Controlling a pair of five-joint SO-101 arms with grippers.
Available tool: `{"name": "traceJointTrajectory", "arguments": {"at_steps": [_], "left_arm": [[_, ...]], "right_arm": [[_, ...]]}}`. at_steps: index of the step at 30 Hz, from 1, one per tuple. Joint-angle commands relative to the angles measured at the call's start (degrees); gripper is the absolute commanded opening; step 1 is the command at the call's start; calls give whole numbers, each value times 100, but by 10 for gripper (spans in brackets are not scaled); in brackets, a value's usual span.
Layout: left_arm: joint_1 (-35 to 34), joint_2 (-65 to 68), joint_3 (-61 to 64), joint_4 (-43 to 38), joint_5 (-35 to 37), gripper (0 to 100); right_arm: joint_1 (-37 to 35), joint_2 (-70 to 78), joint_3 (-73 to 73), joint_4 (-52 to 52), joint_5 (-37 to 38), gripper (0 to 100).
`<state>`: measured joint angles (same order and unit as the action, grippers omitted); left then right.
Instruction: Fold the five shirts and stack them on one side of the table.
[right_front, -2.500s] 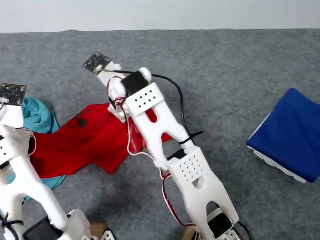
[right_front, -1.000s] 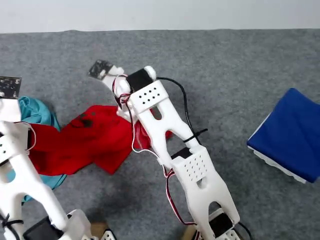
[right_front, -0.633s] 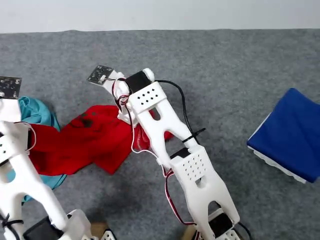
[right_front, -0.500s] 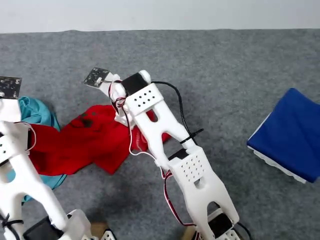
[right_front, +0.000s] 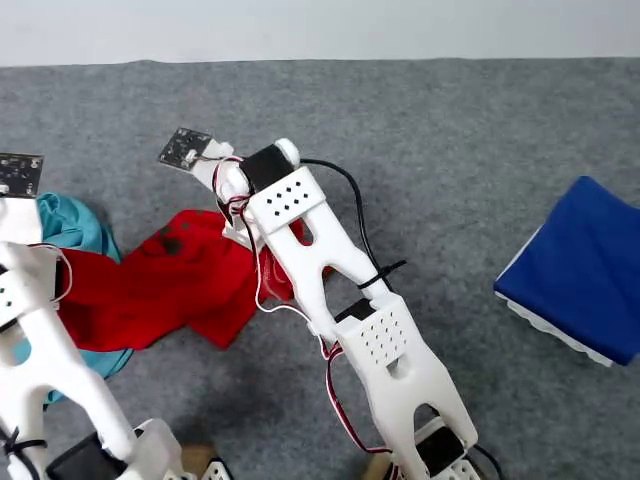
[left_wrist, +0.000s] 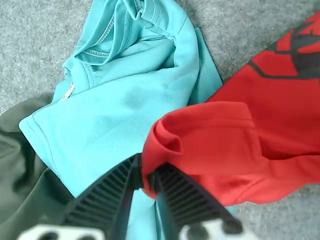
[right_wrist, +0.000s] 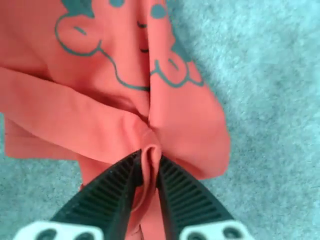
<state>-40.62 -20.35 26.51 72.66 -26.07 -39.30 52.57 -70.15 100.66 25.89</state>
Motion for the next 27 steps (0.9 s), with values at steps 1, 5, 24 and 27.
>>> {"name": "traceJointTrajectory", "arguments": {"at_steps": [1,5,24,27], "left_arm": [[26,-158,-22,26,53,6],[18,-158,-22,44,53,6],[18,-193,268,0,35,6],[18,-185,268,0,26,6]], "right_arm": [[57,-479,-211,233,9,28],[31,-796,492,242,-9,80],[-119,-426,1697,-1024,-26,83],[-31,-365,1697,-1279,-26,82]]}}
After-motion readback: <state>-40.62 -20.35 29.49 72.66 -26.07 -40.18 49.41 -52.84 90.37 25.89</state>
